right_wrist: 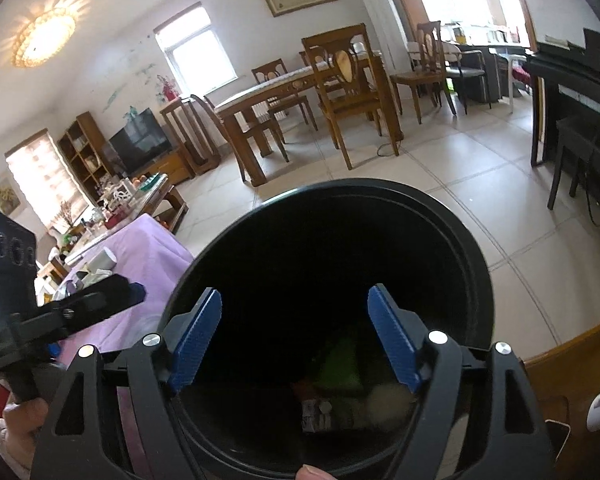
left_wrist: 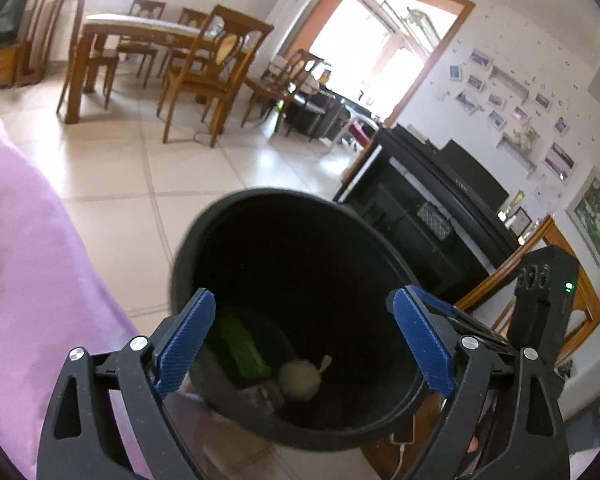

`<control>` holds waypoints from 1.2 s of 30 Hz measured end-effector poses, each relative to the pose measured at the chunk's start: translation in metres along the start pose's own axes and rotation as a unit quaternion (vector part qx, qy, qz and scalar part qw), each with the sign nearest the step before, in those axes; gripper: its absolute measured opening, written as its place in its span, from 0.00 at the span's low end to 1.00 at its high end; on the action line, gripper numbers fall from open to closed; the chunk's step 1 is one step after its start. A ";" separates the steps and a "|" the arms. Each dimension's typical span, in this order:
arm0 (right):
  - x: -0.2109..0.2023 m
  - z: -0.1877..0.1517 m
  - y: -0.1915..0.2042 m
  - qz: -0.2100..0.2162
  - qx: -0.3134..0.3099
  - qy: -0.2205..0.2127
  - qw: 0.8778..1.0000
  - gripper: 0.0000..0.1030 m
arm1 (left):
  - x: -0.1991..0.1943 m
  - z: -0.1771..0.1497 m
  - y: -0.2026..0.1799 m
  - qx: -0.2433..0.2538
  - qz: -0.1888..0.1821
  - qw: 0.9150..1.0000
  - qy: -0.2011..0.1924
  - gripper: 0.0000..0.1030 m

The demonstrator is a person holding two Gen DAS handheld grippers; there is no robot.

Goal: Collect trash
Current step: 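Carry both items over the black bin and open both tools to release, then grasp the clear plastic tray with the left tool while the right tool grasps the white cup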

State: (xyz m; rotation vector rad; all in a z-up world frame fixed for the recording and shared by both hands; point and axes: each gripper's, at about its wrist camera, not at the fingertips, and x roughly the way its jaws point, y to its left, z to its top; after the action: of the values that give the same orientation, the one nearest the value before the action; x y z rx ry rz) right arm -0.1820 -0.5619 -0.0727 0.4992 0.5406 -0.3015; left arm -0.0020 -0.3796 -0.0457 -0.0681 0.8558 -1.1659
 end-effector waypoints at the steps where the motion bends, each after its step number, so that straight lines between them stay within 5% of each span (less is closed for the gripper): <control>1: 0.000 0.001 0.003 0.002 -0.003 0.000 1.000 0.74 | -0.011 0.000 0.003 -0.001 0.002 1.000 -0.008 0.87; 8: 0.007 0.006 0.059 0.038 -0.048 0.002 0.998 0.74 | -0.096 -0.007 0.042 -0.025 0.036 0.997 -0.071 0.87; 13: 0.022 0.007 0.123 0.087 -0.095 0.018 0.991 0.74 | -0.179 -0.016 0.089 -0.059 0.095 0.986 -0.124 0.87; 17: 0.039 0.005 0.169 0.124 -0.128 0.040 0.983 0.74 | -0.262 -0.030 0.135 -0.071 0.182 0.967 -0.162 0.87; 21: 0.061 -0.004 0.218 0.164 -0.164 0.072 0.970 0.77 | -0.346 -0.043 0.176 -0.030 0.317 0.932 -0.174 0.95; 23: 0.073 -0.008 0.238 0.185 -0.177 0.090 0.962 0.77 | -0.373 -0.048 0.199 0.011 0.370 0.917 -0.152 0.95; 25: 0.087 -0.010 0.263 0.204 -0.192 0.110 0.954 0.77 | -0.385 -0.050 0.217 0.033 0.397 0.910 -0.116 0.95; 32: 0.125 -0.023 0.349 0.243 -0.237 0.146 0.929 0.77 | -0.398 -0.048 0.287 0.058 0.386 0.920 -0.009 0.95; 36: 0.150 -0.037 0.390 0.230 -0.279 0.164 0.918 0.77 | -0.384 -0.054 0.305 0.088 0.391 0.915 0.037 0.95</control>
State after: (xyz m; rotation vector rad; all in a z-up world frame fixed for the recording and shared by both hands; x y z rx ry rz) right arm 0.0813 -0.2363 -0.0392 0.1042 0.7812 0.3952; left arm 0.1525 0.0879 -0.0118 0.4370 0.7320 -0.4802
